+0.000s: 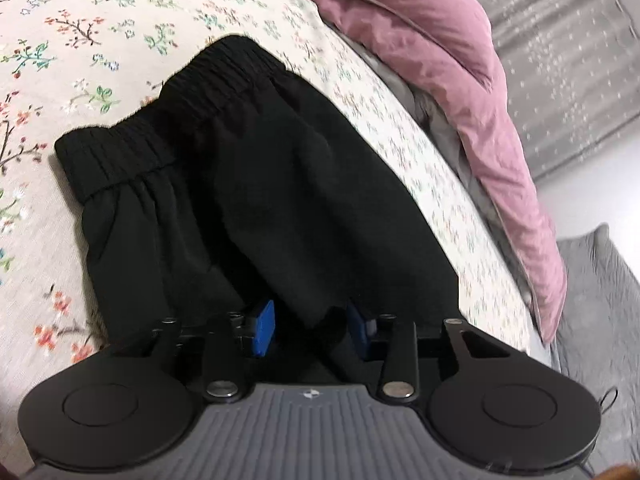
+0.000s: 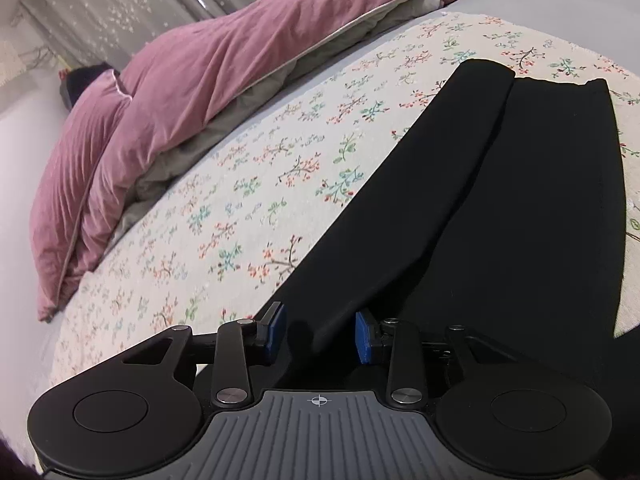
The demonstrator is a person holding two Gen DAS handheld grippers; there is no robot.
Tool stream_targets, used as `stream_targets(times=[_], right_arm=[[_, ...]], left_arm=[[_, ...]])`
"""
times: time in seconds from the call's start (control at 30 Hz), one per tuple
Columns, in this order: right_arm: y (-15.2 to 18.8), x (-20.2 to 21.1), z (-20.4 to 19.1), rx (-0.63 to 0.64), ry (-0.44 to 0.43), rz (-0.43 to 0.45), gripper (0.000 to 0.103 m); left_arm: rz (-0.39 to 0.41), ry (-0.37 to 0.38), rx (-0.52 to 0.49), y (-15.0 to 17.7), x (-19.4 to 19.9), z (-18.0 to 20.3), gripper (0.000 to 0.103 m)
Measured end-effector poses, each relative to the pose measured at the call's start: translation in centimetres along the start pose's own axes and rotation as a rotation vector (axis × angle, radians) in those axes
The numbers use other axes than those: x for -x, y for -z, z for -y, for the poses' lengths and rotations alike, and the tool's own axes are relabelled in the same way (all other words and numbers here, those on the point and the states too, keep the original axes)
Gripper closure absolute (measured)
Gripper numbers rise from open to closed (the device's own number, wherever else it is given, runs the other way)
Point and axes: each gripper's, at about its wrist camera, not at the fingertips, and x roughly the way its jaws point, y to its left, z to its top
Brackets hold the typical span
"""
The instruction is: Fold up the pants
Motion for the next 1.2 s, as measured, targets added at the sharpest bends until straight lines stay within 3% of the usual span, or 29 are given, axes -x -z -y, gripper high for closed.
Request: stream_targets(times=[0.03, 0.1, 0.13, 0.2, 0.27, 0.43, 0.6, 0.77, 0.97, 1.1, 1.2], right_arm=[[-0.1, -0.1, 0.1, -0.003, 0.002, 0.007, 0.072], [-0.4, -0.3, 0.4, -0.021, 0.009, 0.018, 0.078], [-0.5, -0.3, 0.5, -0.035, 0.012, 0.021, 0.081], [-0.6, -0.2, 0.5, -0.035, 0.039, 0.028, 0.098], [-0.7, 0.8, 0.3, -0.010, 0.046, 0.059, 0.103], [-1.3, 6.3, -1.5, 0.105, 0.079, 0.164, 0.103], [-0.2, 14.6, -3.0, 0.230, 0.138, 0.239, 0.103], [4.0, 19.6, -2.1, 0.285, 0.205, 0.210, 0.103], [10.1, 20.9, 0.4, 0.264, 0.303, 0.119, 0.103], [13.6, 21.5, 1.4, 0.272, 0.351, 0.068, 0.103], [15.6, 21.9, 1.8, 0.289, 0.373, 0.038, 0.103]], left_arm=[[0.020, -0.001, 0.005, -0.1, -0.1, 0.1, 0.063], [0.058, -0.009, -0.010, -0.2, -0.1, 0.6, 0.096], [0.078, -0.023, -0.025, -0.1, 0.0, 1.0, 0.102], [0.111, -0.031, -0.053, 0.1, 0.5, 1.9, 0.103], [0.151, -0.030, -0.100, 0.2, 1.4, 3.0, 0.103], [0.223, -0.029, -0.182, -0.1, 3.9, 4.1, 0.103], [0.143, -0.042, -0.144, -0.5, 4.9, 1.8, 0.103], [0.104, -0.071, -0.136, 0.7, 5.3, 0.7, 0.103], [0.073, -0.138, -0.173, 1.9, 6.0, 0.2, 0.103], [0.034, -0.107, -0.115, 2.1, 6.8, -1.8, 0.102], [0.049, -0.055, -0.040, 2.1, 7.5, -3.2, 0.102]])
